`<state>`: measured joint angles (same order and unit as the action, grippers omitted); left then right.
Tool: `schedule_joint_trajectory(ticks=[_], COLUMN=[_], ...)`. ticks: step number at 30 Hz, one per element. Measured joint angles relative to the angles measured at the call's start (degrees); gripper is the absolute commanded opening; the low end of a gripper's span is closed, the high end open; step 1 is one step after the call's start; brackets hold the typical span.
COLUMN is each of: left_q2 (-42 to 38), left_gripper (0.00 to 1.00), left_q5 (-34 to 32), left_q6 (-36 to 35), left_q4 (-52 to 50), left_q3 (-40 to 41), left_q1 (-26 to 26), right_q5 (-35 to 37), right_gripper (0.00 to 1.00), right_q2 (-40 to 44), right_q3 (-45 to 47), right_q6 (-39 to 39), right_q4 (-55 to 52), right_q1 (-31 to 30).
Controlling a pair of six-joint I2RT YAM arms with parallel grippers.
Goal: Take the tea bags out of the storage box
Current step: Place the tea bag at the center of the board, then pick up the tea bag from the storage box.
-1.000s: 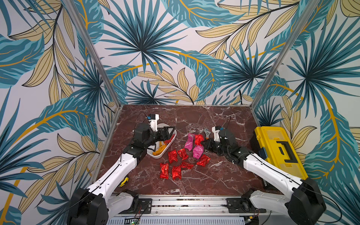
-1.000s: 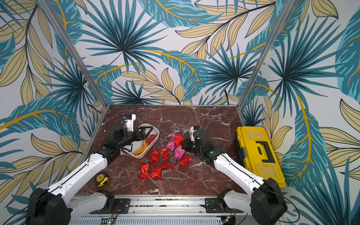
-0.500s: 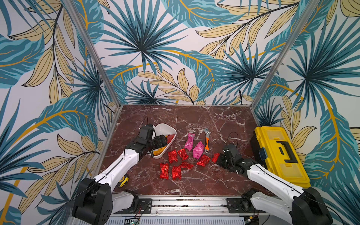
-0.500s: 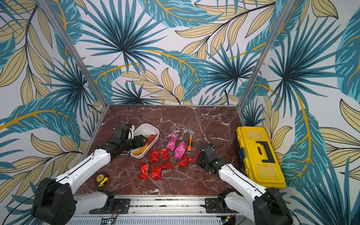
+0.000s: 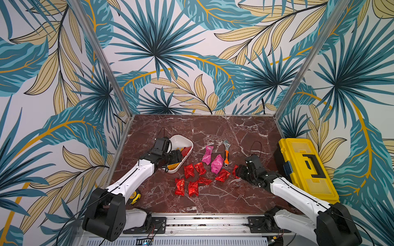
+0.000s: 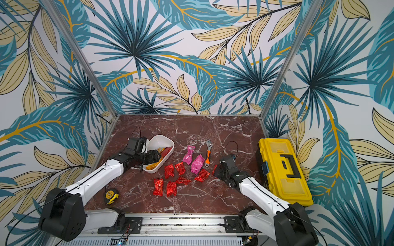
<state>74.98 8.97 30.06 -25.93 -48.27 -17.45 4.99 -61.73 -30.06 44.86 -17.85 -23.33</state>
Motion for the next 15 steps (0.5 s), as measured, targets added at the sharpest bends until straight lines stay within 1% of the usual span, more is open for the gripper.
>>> schedule_joint_trajectory(ticks=[6, 9, 15], left_q2=[3.4, 4.8, 9.0], left_gripper=[0.81, 0.81, 0.76], left_q5=[-1.9, -2.7, -3.2], left_q6=[-1.8, -2.5, -3.3], left_q4=[-2.5, -3.2, -4.4], left_q3=[-4.7, -5.2, -7.8], left_q1=[-2.7, -3.5, -4.0], right_q5=[1.1, 0.1, -2.5], right_gripper=[0.7, 0.7, 0.7], right_q2=[3.2, 3.2, 2.2], right_q3=[-4.6, -6.5, -7.6], right_q6=[-1.2, -1.9, -2.3], right_q4=[-3.3, -3.8, -4.7], right_q1=[0.0, 0.0, 0.0])
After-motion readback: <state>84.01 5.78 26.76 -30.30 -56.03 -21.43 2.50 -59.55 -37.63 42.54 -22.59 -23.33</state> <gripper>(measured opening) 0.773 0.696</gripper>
